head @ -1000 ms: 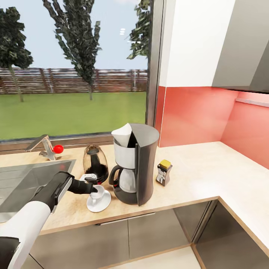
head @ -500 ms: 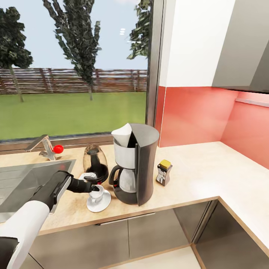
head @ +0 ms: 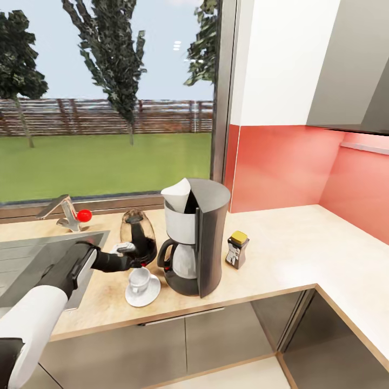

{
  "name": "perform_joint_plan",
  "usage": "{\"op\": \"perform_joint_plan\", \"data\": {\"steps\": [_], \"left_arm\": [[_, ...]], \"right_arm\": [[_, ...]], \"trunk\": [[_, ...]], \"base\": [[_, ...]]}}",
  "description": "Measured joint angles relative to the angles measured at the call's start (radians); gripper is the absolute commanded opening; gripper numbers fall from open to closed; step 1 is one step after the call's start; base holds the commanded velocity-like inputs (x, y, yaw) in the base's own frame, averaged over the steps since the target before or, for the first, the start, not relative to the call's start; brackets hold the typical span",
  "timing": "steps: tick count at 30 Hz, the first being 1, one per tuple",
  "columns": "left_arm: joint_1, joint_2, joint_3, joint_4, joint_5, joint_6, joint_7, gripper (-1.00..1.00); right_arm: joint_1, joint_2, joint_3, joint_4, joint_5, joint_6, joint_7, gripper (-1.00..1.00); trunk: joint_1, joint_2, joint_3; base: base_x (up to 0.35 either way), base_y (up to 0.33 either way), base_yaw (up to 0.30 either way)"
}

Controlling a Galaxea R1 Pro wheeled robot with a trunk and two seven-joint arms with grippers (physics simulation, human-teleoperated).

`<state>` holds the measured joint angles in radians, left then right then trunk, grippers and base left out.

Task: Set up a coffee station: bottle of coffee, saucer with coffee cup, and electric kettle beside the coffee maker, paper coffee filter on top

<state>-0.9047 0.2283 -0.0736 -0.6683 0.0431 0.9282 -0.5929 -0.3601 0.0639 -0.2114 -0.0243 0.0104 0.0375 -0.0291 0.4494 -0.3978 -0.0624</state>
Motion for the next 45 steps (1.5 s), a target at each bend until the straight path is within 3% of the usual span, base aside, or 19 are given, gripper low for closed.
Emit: {"op": "perform_joint_plan", "data": {"steps": [5, 11, 19, 34, 40, 45], "left_arm": [[0.004, 0.010, 0.004, -0.051, 0.000, -0.001, -0.001, 1.00], [0.015, 0.015, 0.061, -0.111, 0.000, -0.013, -0.003, 1.00], [0.017, 0.015, 0.068, -0.115, -0.001, -0.018, -0.005, 1.00], [0.024, 0.015, 0.068, -0.113, -0.002, -0.069, -0.006, 1.00], [0.093, 0.015, 0.068, -0.113, -0.001, -0.076, -0.007, 1.00], [0.224, 0.016, 0.070, -0.112, -0.005, -0.209, -0.060, 1.00]], "right_arm": [[0.000, 0.000, 0.000, 0.000, 0.000, 0.000, 0.001, 1.00], [0.000, 0.003, 0.001, 0.000, 0.000, 0.000, 0.000, 1.00], [0.000, 0.005, 0.001, 0.000, 0.001, 0.000, 0.000, 1.00], [0.000, 0.006, 0.001, 0.000, 0.001, 0.000, 0.000, 1.00], [0.000, 0.006, 0.001, 0.000, 0.001, 0.000, 0.000, 1.00], [0.000, 0.006, 0.001, 0.000, 0.001, 0.000, 0.000, 1.00]], "trunk": [[0.000, 0.000, 0.000], [0.000, 0.000, 0.000], [0.000, 0.000, 0.000], [0.001, 0.000, 0.000], [0.001, 0.000, 0.000], [0.001, 0.000, 0.000]], "base": [[0.000, 0.000, 0.006], [0.000, 0.000, 0.202], [-0.023, 0.000, 0.273], [-0.320, -0.030, 0.277], [-0.338, -0.132, 0.277], [-0.338, -0.097, 0.277]]}}
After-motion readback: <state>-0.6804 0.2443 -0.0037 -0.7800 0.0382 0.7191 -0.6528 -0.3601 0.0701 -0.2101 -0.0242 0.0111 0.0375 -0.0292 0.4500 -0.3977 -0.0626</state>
